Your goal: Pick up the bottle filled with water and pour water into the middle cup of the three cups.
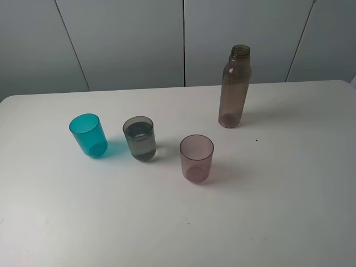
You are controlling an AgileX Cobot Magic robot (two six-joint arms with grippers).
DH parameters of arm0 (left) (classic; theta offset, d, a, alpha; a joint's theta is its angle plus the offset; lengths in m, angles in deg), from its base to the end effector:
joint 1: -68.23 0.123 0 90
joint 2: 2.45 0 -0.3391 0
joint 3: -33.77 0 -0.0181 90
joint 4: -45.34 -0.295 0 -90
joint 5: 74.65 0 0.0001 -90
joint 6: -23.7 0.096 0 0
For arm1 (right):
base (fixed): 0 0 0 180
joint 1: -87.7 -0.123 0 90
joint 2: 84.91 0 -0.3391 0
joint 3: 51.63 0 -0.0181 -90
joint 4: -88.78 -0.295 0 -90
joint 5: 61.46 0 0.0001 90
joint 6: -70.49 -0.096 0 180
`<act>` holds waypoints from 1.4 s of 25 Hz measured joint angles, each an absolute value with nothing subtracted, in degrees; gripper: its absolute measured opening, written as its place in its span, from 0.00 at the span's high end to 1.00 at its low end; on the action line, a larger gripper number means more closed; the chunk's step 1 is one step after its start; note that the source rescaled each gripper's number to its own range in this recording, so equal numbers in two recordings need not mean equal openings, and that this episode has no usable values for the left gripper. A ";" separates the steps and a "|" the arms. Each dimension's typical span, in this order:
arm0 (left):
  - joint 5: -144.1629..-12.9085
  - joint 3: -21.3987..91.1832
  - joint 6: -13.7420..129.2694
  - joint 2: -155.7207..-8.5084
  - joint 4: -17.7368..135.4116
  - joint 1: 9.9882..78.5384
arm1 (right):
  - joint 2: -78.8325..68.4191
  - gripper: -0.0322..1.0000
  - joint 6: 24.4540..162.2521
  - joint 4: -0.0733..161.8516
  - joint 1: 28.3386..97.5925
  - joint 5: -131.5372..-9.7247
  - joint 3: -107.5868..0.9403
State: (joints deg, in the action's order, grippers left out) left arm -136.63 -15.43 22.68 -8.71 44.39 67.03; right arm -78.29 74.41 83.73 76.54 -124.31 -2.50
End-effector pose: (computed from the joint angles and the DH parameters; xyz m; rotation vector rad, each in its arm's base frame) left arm -0.0192 0.0018 0.2978 0.0021 2.0496 -0.0043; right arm -0.0202 0.0037 0.2973 -0.2784 2.0530 0.1835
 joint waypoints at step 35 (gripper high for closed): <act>-136.63 -15.43 22.68 -8.71 44.39 67.03 | -78.33 0.00 69.41 87.68 86.57 -124.31 -2.50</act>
